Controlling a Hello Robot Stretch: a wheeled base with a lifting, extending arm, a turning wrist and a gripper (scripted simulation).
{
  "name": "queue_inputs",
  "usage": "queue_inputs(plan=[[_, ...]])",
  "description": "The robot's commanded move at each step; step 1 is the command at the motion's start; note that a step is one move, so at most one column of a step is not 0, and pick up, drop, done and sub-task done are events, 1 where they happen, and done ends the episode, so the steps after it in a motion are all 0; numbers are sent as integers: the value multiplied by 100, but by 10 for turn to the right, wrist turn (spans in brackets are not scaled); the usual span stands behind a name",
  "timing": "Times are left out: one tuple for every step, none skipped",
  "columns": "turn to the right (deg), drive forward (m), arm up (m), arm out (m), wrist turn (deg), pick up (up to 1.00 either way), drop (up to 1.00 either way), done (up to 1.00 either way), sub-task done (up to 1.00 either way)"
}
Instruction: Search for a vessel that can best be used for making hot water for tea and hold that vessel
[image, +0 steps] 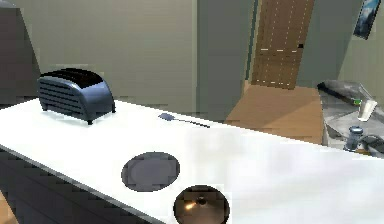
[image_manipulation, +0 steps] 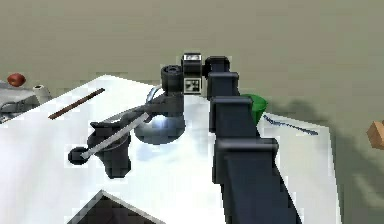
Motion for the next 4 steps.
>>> queue_inputs(plan=[[0, 0, 0, 0, 450, 0, 0, 0, 0], [0, 0, 0, 0, 150, 0, 0, 0, 0], [0, 0, -16, 0, 0, 0, 0, 0, 0], [0, 0, 0, 0, 0, 100, 0, 0, 0]])
